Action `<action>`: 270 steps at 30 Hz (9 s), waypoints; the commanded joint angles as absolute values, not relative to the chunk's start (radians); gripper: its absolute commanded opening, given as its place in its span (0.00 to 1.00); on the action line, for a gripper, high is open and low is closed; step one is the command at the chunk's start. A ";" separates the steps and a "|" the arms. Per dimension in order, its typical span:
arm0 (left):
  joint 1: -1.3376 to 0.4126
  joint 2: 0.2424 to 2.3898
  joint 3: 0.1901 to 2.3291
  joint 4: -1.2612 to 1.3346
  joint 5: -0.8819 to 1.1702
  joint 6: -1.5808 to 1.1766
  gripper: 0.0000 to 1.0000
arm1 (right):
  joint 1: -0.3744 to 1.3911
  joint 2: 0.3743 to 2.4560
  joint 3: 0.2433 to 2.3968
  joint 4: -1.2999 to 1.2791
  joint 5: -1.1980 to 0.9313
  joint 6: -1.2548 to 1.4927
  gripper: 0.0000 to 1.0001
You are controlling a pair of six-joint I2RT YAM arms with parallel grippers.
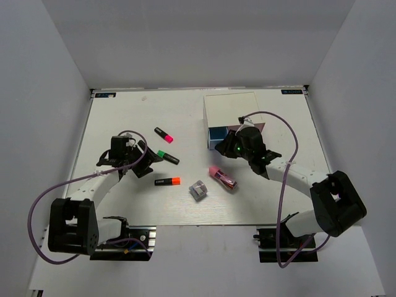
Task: Sort the stationery into containers
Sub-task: Open the drawer in the storage box, then pick up the stationery from the center of the board, then place the stationery in the drawer.
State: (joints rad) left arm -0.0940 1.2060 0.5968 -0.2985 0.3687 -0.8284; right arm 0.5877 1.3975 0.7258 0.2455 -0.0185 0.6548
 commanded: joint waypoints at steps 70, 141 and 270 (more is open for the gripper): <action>-0.380 1.019 0.669 -0.328 0.396 -0.707 0.74 | 0.722 1.052 0.526 0.002 -0.658 -0.314 0.90; -0.410 0.738 0.526 -0.491 0.218 -0.784 0.74 | 1.048 1.288 0.753 0.138 -0.113 0.042 0.30; -0.410 0.716 0.515 -0.426 0.236 -0.775 0.74 | 0.410 1.769 1.686 -1.042 -1.002 -1.302 0.77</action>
State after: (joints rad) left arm -0.4046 0.7185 0.4980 -0.4362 0.2249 -0.7856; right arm 0.4118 1.8267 1.6951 -1.0691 -0.9676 -1.3281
